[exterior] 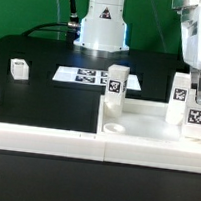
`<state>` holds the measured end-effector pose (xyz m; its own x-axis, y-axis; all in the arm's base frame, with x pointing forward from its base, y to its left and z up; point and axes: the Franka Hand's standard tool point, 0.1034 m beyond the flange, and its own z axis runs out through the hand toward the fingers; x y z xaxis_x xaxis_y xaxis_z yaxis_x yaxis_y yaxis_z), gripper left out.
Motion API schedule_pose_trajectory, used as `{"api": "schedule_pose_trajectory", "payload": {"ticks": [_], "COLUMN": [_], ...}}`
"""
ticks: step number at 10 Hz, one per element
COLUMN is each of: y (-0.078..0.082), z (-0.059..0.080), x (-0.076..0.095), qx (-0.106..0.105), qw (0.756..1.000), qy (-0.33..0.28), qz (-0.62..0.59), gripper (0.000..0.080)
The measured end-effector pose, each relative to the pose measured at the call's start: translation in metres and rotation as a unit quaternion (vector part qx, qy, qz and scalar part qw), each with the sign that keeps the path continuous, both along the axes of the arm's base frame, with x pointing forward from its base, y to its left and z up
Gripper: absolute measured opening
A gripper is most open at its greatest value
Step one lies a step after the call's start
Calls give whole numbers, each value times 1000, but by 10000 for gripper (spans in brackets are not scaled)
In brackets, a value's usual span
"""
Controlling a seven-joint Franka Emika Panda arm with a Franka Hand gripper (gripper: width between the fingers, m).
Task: Assemble square table
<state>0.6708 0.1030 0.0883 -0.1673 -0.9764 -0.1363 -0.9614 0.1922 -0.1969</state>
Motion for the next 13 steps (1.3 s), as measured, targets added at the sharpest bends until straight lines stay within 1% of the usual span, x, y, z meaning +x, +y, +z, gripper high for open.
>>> {"api": "schedule_pose_trajectory", "payload": {"ticks": [2, 3, 4, 5, 6, 9, 10, 11, 12, 13], "y": [0, 0, 1, -1, -1, -2, -2, -1, 2, 3], "z": [0, 0, 5, 6, 4, 3, 3, 4, 5, -1], "x": [0, -1, 1, 9, 9, 8, 7, 5, 13, 13], "qx": [2, -9, -20, -28, -33, -35, -41, -71, -90, -95], "qw": [1000, 999, 983, 968, 965, 963, 956, 912, 872, 837], "qy": [0, 5, 25, 14, 8, 8, 14, 47, 44, 42], "qz": [-6, 43, 181, 250, 260, 266, 290, 402, 479, 537], "gripper": [649, 649, 649, 649, 649, 649, 649, 649, 649, 649]}}
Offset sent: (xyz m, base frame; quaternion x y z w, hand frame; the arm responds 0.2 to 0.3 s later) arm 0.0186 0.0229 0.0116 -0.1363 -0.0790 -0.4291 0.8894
